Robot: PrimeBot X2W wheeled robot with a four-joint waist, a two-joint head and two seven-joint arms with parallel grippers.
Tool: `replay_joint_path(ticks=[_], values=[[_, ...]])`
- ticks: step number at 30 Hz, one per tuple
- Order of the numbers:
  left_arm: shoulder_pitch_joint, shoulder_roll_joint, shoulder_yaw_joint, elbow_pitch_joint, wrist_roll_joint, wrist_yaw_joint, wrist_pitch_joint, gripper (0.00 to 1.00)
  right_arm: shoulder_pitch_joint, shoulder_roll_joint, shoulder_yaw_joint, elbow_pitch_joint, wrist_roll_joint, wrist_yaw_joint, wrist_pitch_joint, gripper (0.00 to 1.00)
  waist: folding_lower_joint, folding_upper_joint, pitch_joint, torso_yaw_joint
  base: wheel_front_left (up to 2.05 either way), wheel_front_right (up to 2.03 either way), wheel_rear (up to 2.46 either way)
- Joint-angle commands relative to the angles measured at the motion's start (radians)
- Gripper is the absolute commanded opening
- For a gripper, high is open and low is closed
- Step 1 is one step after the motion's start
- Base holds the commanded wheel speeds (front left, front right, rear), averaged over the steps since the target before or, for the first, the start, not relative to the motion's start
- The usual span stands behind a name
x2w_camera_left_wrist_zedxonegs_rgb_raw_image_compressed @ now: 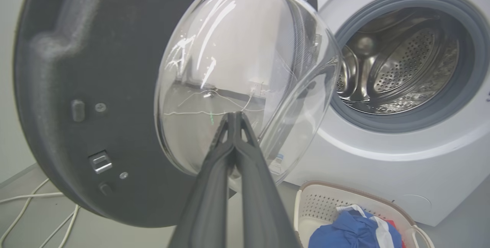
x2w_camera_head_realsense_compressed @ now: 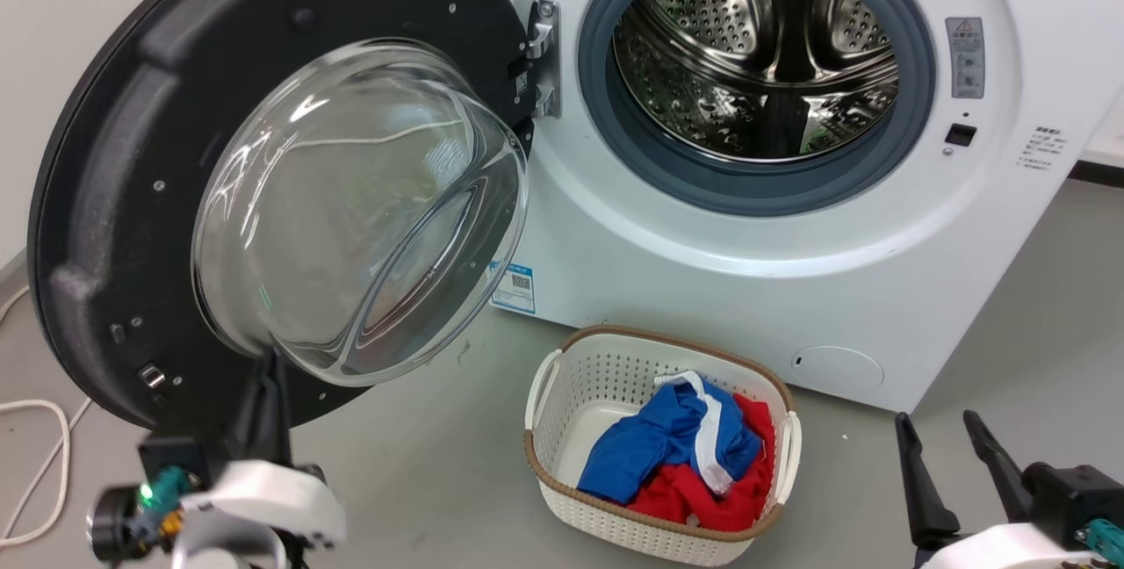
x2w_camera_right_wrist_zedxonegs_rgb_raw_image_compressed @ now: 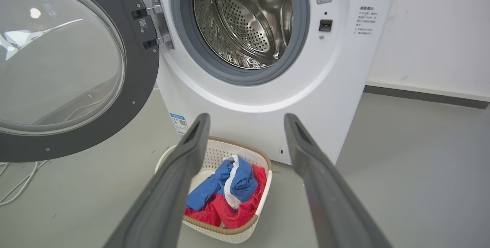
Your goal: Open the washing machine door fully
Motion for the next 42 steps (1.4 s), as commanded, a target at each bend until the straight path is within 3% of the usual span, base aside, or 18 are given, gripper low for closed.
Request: replay_joint_path(ticks=[1, 11, 12, 14, 15, 16, 29, 42], values=[[0.030, -0.006, -0.010, -0.022, 0.005, 0.009, 0.000, 0.00, 0.008, 0.001, -0.004, -0.006, -0.001, 0.000, 0.003, 1.00, 0.0000, 0.0000, -0.009, -0.005, 0.00, 0.00, 0.00], [0.129, -0.035, -0.081, -0.144, 0.018, 0.024, 0.050, 0.00, 0.013, 0.001, -0.012, -0.026, -0.014, 0.000, 0.012, 1.00, 0.0000, 0.0000, -0.023, -0.097, 0.00, 0.00, 0.00], [0.127, -0.030, -0.085, -0.146, 0.025, 0.022, 0.050, 0.07, 0.009, 0.001, -0.006, -0.028, -0.015, 0.000, 0.013, 1.00, 0.0000, 0.0000, -0.022, -0.113, 0.00, 0.00, 0.00], [0.118, -0.031, -0.096, -0.148, 0.027, 0.015, 0.053, 0.41, 0.004, 0.001, 0.003, -0.033, -0.019, 0.000, 0.015, 1.00, 0.0000, 0.0000, -0.021, -0.144, 0.00, 0.00, 0.00], [0.113, -0.028, -0.101, -0.147, 0.033, 0.013, 0.054, 0.77, 0.002, 0.001, 0.011, -0.035, -0.022, 0.000, 0.019, 1.00, 0.0000, 0.0000, -0.021, -0.161, 0.00, 0.00, 0.00], [0.107, -0.025, -0.105, -0.142, 0.033, 0.010, 0.056, 1.00, 0.000, 0.001, 0.015, -0.035, -0.025, 0.000, 0.021, 1.00, 0.0000, 0.0000, -0.020, -0.176, 0.00, 0.00, 0.00], [0.079, -0.045, -0.131, -0.080, 0.016, -0.002, 0.063, 1.00, -0.013, 0.001, 0.043, -0.025, -0.034, 0.000, 0.012, 1.00, 0.0000, 0.0000, -0.016, -0.309, 0.00, 0.00, 0.00], [0.084, -0.036, -0.124, -0.046, 0.008, 0.024, 0.064, 1.00, -0.043, 0.001, 0.056, 0.008, -0.026, 0.000, -0.008, 1.00, 0.0000, 0.0000, -0.012, -0.325, 0.00, 0.00, 0.00]])
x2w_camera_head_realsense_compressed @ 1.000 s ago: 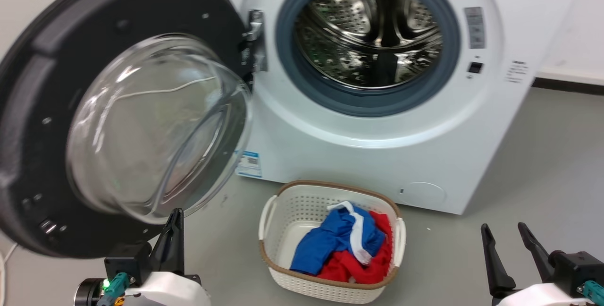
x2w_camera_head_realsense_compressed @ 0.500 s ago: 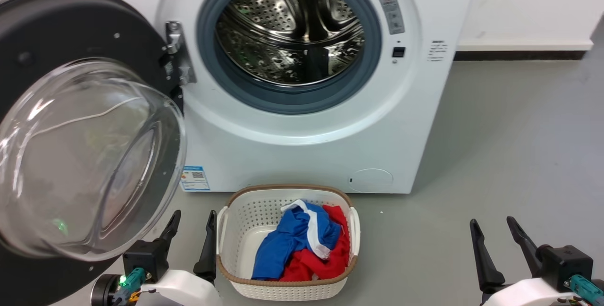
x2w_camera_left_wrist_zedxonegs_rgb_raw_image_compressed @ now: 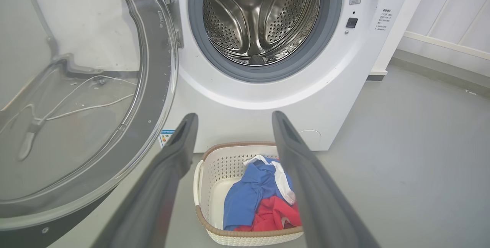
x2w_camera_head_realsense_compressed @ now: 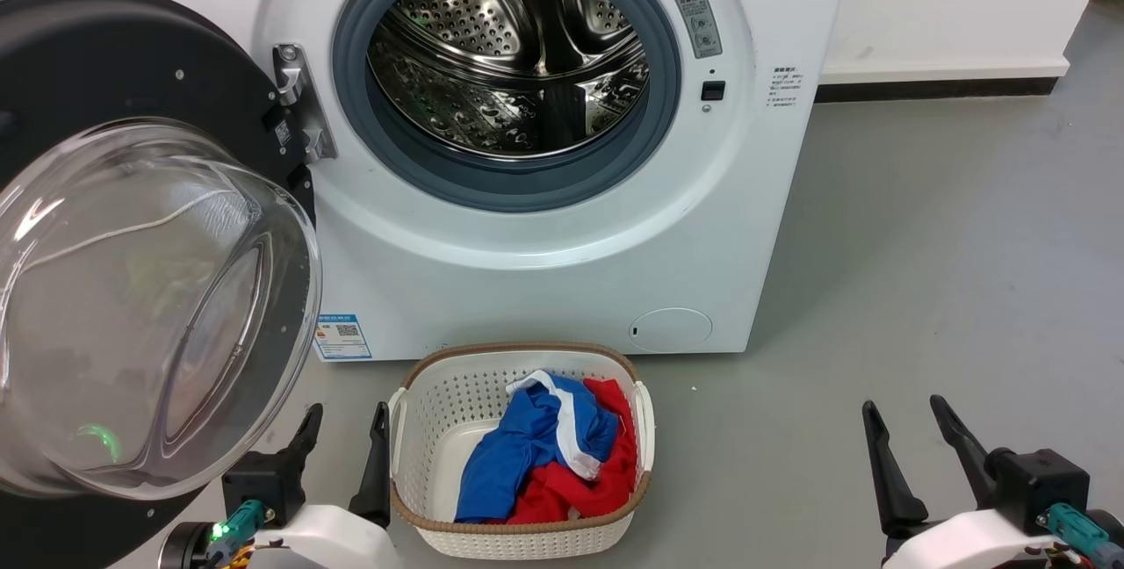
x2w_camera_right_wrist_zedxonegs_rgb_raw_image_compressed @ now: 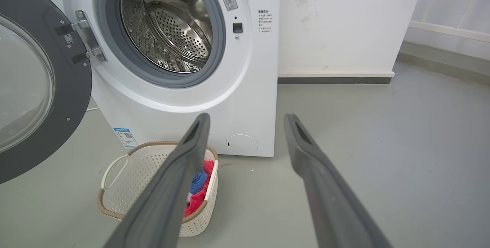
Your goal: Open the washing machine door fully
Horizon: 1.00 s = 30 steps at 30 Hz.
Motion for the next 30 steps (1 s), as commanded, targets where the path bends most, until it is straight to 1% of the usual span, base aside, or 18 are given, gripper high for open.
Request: replay_joint_path(ticks=[1, 16, 17, 21, 30], values=[[-0.003, 0.005, 0.002, 0.003, -0.005, 0.007, -0.002, 1.00, -0.014, 0.001, -0.001, 0.003, 0.005, 0.000, -0.007, 1.00, 0.0000, 0.0000, -0.001, 0.001, 0.00, 0.00, 0.00], [-0.003, 0.012, -0.004, 0.008, -0.014, 0.013, 0.003, 1.00, -0.018, 0.001, 0.006, 0.031, 0.014, 0.000, -0.019, 1.00, 0.0000, 0.0000, -0.005, 0.003, 0.00, 0.00, 0.00], [0.000, 0.011, -0.003, 0.008, -0.011, 0.008, 0.002, 0.00, -0.007, 0.000, 0.005, 0.031, 0.010, 0.000, -0.016, 0.00, 0.0000, 0.0000, -0.005, 0.003, 0.00, 0.00, 0.00], [0.020, -0.003, -0.003, 0.032, -0.024, 0.005, 0.006, 0.00, 0.008, 0.000, 0.004, 0.061, 0.026, 0.000, -0.013, 0.00, 0.0000, 0.0000, -0.005, 0.003, 0.00, 0.00, 0.00], [0.007, -0.032, 0.051, 0.033, -0.166, -0.033, 0.044, 0.00, -0.020, 0.000, -0.007, 0.080, 0.212, 0.000, 0.010, 0.00, 0.0000, 0.0000, 0.000, 0.006, 0.00, 0.00, 0.00]])
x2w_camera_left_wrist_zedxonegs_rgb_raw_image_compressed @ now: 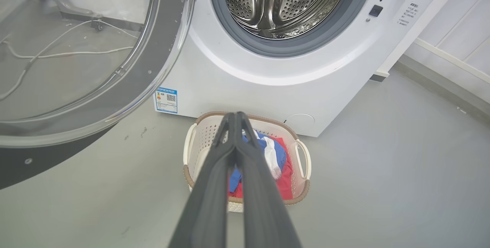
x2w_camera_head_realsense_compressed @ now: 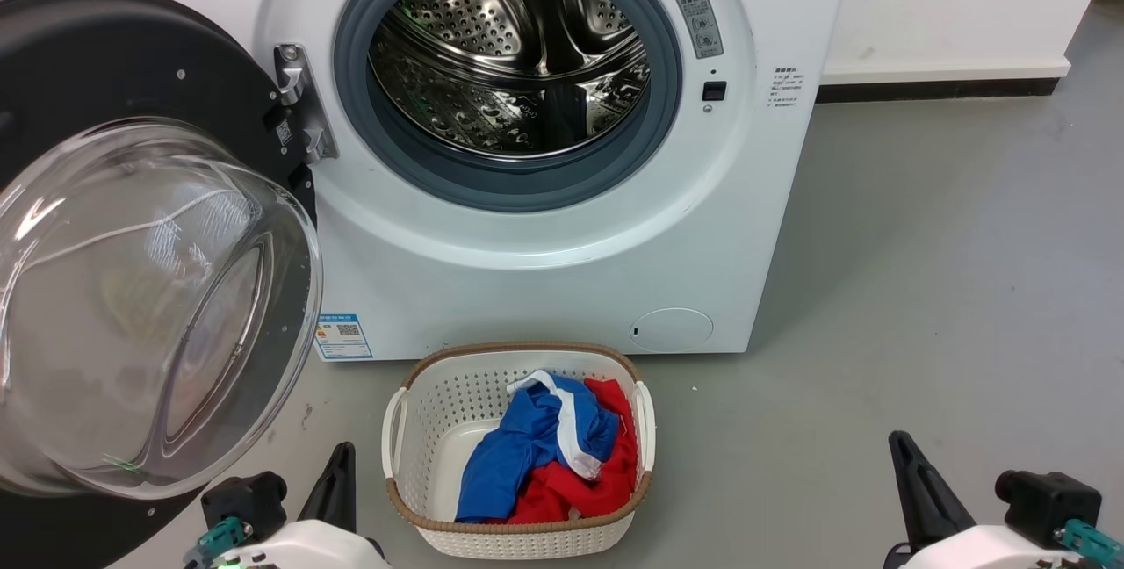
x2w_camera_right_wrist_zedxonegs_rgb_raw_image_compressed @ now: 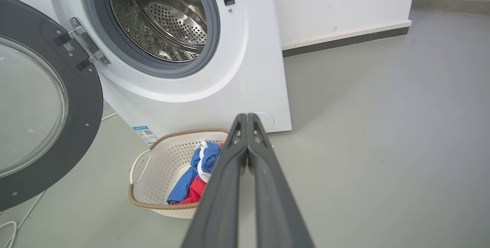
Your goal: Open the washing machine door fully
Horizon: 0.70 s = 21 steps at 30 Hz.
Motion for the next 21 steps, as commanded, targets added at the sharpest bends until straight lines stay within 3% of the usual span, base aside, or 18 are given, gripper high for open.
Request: replay_joint_path(ticks=[1, 21], values=[[-0.030, -0.006, 0.025, -0.014, -0.047, -0.014, 0.010, 0.00, -0.037, 0.000, -0.006, -0.009, 0.063, 0.000, 0.008, 0.00, 0.0000, 0.0000, 0.001, 0.001, 0.00, 0.00, 0.00], [-0.054, -0.058, 0.121, -0.011, -0.297, -0.081, 0.078, 0.00, -0.087, 0.000, -0.027, 0.023, 0.389, 0.000, 0.047, 0.00, 0.0000, 0.0000, 0.010, 0.005, 0.00, 0.00, 0.00]])
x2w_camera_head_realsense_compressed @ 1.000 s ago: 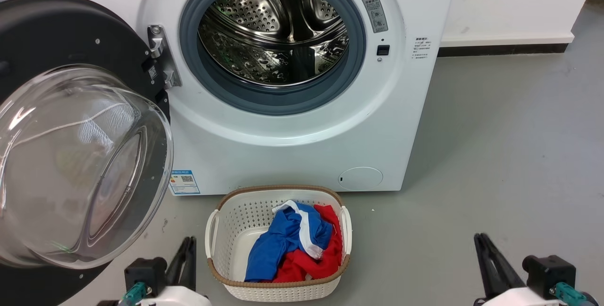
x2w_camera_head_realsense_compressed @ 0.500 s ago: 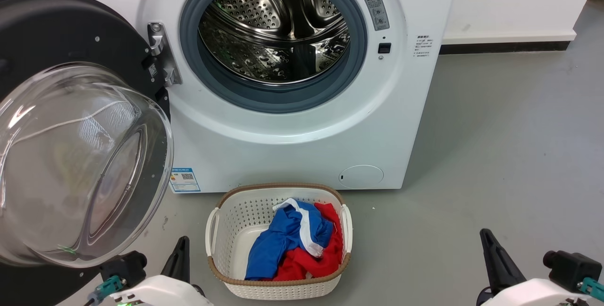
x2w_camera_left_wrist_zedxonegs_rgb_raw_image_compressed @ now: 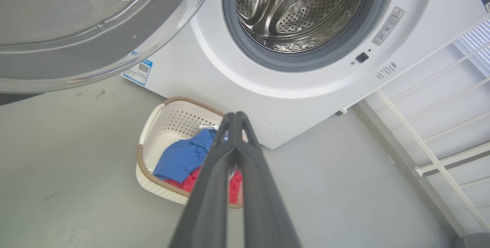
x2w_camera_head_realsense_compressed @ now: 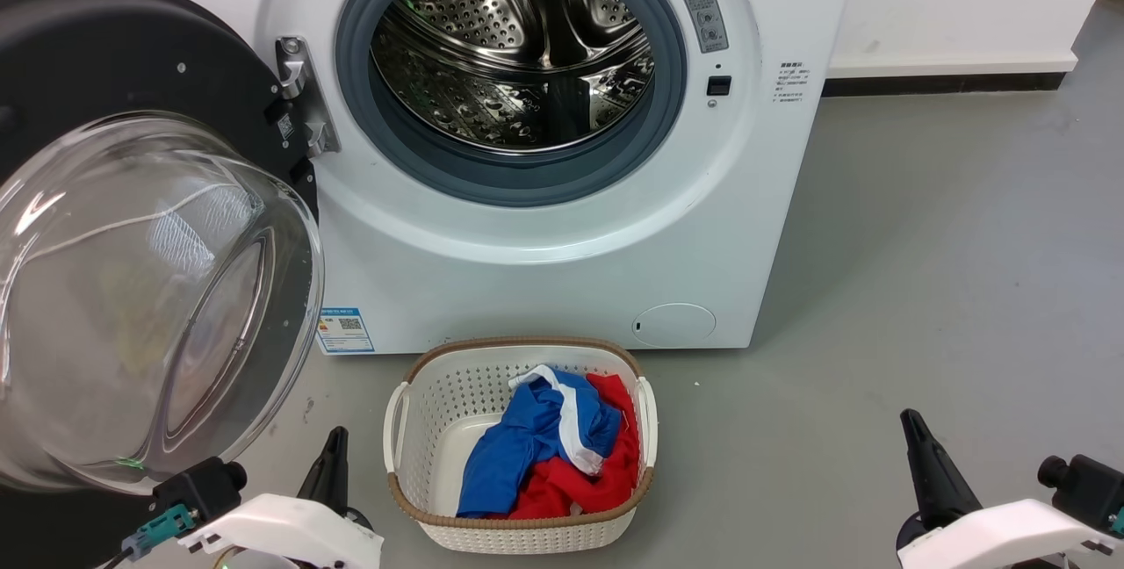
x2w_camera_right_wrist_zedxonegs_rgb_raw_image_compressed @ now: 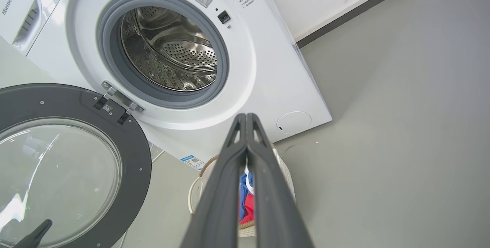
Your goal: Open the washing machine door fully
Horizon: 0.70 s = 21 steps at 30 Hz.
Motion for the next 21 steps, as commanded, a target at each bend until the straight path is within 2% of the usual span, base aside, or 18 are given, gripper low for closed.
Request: replay_joint_path(ticks=[1, 21], values=[[-0.032, -0.003, 0.019, -0.013, -0.030, -0.010, 0.007, 0.00, -0.034, 0.000, -0.004, -0.008, 0.039, 0.000, 0.003, 0.00, 0.0000, 0.0000, 0.001, 0.000, 0.00, 0.00, 0.00], [-0.050, -0.047, 0.100, -0.014, -0.240, -0.067, 0.064, 0.00, -0.075, 0.000, -0.022, 0.020, 0.315, 0.000, 0.037, 0.00, 0.0000, 0.0000, 0.010, 0.005, 0.00, 0.00, 0.00]])
